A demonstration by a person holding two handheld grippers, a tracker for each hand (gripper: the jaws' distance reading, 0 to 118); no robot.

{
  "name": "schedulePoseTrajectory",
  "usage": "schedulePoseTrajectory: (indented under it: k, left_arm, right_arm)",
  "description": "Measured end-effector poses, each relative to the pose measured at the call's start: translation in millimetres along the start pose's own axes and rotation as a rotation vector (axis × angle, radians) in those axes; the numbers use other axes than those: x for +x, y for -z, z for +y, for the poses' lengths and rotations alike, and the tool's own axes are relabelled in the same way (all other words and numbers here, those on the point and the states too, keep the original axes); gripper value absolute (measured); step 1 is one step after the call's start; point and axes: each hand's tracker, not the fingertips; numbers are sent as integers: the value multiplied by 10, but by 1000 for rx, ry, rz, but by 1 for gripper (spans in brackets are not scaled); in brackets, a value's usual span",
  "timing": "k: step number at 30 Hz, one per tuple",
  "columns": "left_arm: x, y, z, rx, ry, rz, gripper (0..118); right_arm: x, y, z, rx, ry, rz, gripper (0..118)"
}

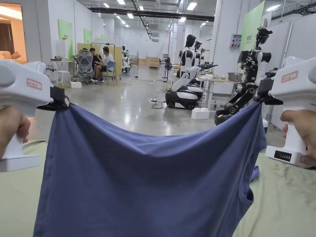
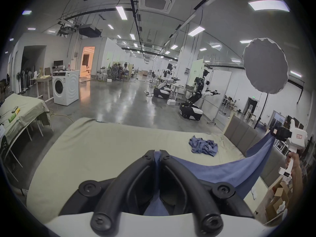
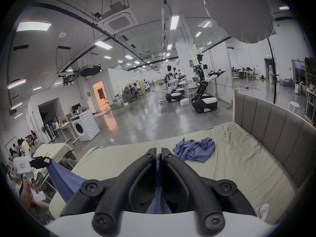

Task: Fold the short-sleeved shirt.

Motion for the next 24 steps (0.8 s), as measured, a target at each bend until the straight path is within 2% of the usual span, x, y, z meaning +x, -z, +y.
schedulePoseTrajectory:
  k: [3,8,12,18,24]
  left_arm:
    - [-37,179,249,26,-9,17,4]
    - [-104,451,580,66,-22,34,4]
    - [-150,642,741,86,-49,25,4]
    - [-120,772,853,124,-70,25,4]
    - [-80,828,644,97,-53,17,4]
  right_arm:
    - [-29,196,230,22,37,-12,6]
    - [-111,511,541,69,12,-53,5]
    - [-146,702,710,86,33,-55,5]
    - [-228,820,837,122,29,-61,5]
    - [-197,833,620,115,21,-63,5]
